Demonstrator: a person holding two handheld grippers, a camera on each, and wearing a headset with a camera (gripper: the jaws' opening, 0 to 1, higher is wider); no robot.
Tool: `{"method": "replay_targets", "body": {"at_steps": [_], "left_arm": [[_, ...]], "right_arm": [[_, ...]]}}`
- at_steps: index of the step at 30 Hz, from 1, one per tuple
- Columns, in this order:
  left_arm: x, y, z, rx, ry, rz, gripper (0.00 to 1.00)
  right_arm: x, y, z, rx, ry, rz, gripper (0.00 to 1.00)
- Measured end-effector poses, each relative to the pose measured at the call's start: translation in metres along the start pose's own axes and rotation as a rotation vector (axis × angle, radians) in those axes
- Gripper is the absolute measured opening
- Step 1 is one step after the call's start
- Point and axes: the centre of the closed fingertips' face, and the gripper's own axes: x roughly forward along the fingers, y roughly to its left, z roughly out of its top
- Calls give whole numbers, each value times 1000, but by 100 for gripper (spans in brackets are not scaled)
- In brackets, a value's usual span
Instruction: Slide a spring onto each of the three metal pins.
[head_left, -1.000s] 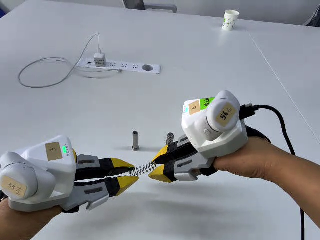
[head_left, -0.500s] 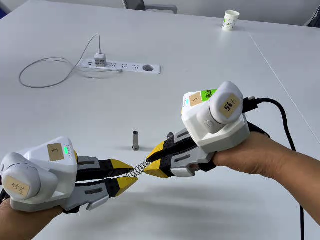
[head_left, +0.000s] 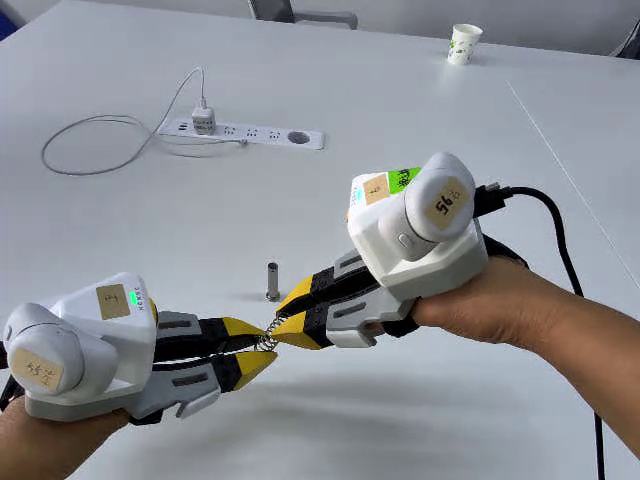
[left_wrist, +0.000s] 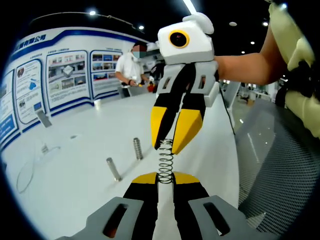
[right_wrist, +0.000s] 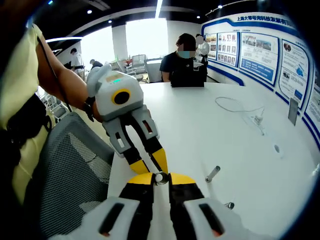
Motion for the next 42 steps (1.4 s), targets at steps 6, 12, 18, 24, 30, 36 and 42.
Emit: {"method": "replay_targets", "body": {"at_steps": [6,12,18,24,30,36,42], "left_arm": [[0,2,0,-11,-5,9,10],[1,4,1,-19,-8,15,10],[1,6,3,-56,-31,25,10],[1,8,3,-70,-45,32,10],[0,9,6,-80,-51,38,10],[2,9,7,-76,-49,39,10],[4,9,7,-77,-47,39,10]], "right_arm": [[4,0,5,-14,-1,1,12],[5,-1,9,-26,-6,-1,12],[5,-3,7,-32,-1,-13,13],[1,-9,6,-14,-9,-25,14],[3,-8,7,-4,-17,-20,13],[4,-7,10,-5,-27,-18,12],[6,-6,11,-24,-26,-22,12]]}}
